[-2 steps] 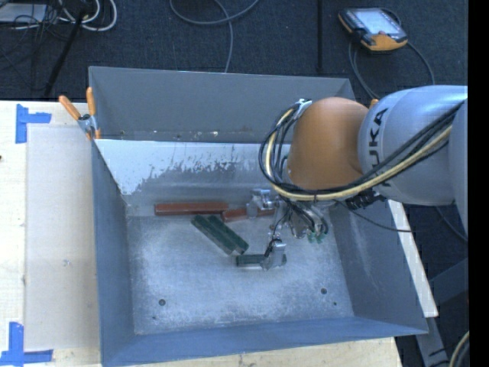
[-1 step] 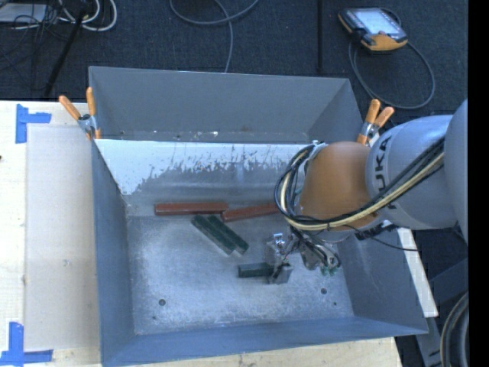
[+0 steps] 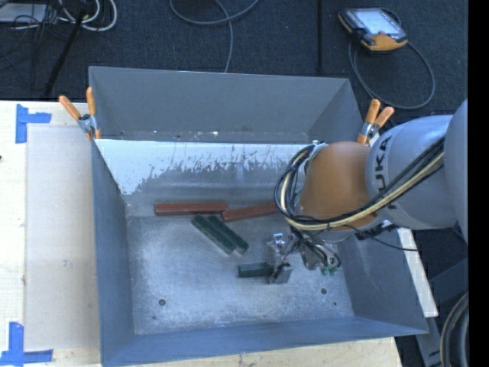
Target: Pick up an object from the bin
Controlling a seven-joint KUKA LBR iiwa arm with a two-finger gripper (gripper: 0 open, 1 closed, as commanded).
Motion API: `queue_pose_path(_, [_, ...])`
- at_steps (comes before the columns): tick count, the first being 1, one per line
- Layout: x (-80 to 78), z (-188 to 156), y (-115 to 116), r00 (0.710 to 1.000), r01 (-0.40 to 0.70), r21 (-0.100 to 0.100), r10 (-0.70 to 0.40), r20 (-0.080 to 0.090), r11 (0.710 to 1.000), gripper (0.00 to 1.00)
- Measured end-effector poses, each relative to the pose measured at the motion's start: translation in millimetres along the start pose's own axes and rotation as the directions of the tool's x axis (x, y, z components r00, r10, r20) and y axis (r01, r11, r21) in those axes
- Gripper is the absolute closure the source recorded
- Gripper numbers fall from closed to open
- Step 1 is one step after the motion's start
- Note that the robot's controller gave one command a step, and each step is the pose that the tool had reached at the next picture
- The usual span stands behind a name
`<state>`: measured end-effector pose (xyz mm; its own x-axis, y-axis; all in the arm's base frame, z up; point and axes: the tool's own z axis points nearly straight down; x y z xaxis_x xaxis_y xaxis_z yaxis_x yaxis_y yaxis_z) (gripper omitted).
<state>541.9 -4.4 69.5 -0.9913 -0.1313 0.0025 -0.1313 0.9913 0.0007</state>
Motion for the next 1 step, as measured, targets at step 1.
queue_pose_path(1, [1.2,-147.2,-8.2,0.999,0.033,0.001,-0.033,0.005,0.999,1.0])
